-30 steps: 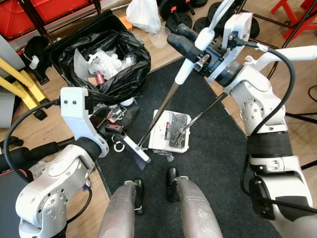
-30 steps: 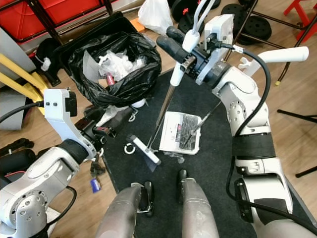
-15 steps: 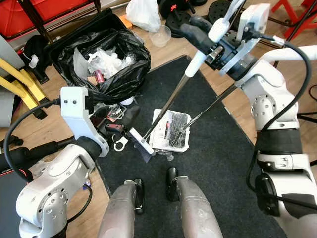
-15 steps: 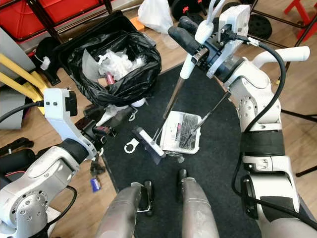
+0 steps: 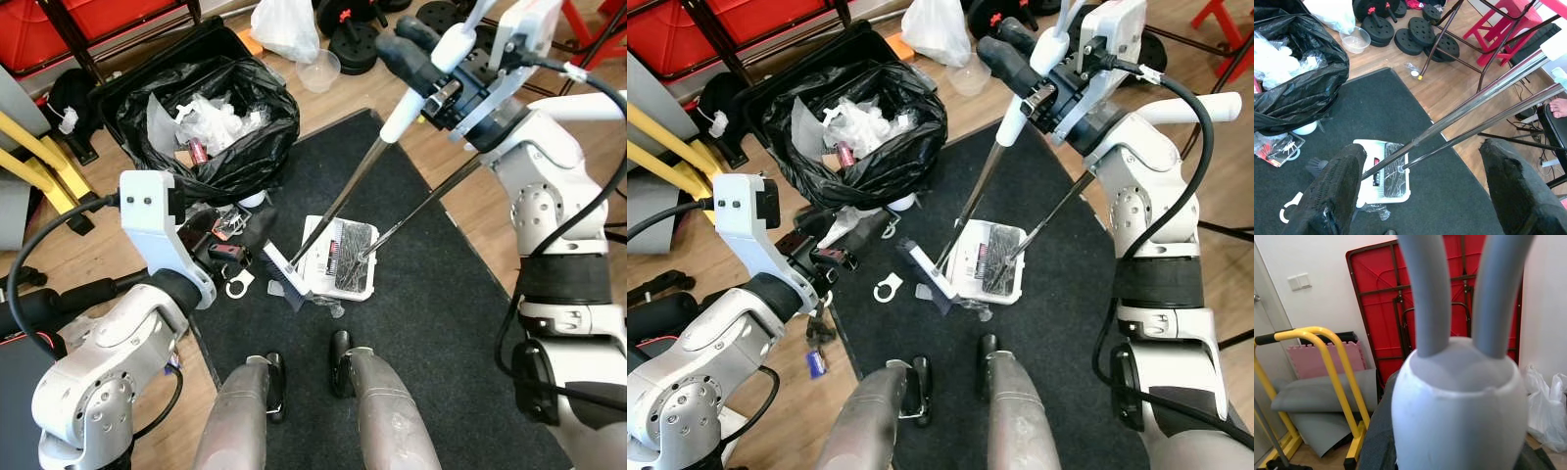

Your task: Sweep floor

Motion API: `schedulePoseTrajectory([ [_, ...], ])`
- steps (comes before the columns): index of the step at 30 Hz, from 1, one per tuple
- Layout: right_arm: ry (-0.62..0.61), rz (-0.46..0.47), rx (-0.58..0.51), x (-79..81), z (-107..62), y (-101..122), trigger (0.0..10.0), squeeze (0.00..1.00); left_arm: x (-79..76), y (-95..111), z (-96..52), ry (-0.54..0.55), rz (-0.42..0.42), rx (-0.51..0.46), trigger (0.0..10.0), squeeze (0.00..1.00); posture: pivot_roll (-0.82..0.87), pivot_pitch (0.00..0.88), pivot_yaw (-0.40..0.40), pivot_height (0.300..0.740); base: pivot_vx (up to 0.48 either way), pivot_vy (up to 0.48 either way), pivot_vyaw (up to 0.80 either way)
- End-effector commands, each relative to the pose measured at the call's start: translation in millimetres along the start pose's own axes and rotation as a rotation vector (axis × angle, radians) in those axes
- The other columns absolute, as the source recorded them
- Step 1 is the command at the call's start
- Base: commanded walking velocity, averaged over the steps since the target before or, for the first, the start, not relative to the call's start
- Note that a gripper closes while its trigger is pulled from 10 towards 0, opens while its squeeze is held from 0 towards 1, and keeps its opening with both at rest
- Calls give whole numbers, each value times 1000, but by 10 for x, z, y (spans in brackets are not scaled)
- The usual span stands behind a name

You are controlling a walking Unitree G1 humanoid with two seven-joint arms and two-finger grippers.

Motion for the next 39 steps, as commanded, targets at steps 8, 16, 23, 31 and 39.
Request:
schedulePoseTrajectory([
  [8,-55,-176,-153,-83,-15,448,10000,0,3,-91,-16,1,-9,32,10000,0,111,341,-41,740,0,0,0],
  [16,-123,-149,-263,-147,-7,649,10000,0,-2,-99,-19,-2,-15,32,10000,0,111,334,-41,740,0,0,0],
  [23,-158,-75,-352,-174,-27,747,10000,0,-4,-96,-15,-3,-18,30,10000,0,110,338,-41,740,0,0,0],
  [31,-109,49,-399,-101,-18,822,10000,0,1,-103,2,-2,-21,29,10000,0,102,331,-43,740,0,0,0],
  [39,14,82,-286,145,61,644,10000,0,11,-116,55,-2,-14,25,10000,0,90,308,-52,740,0,0,0],
])
Point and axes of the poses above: a point about 5 cm out from each wrist's last joint towards the gripper, its own z axis pointing out of the wrist towards the gripper, its own y axis along the axis of the wrist's last joint, x = y × z, the point moved 3 cm from there along z, pointing out of the wrist towards the gripper
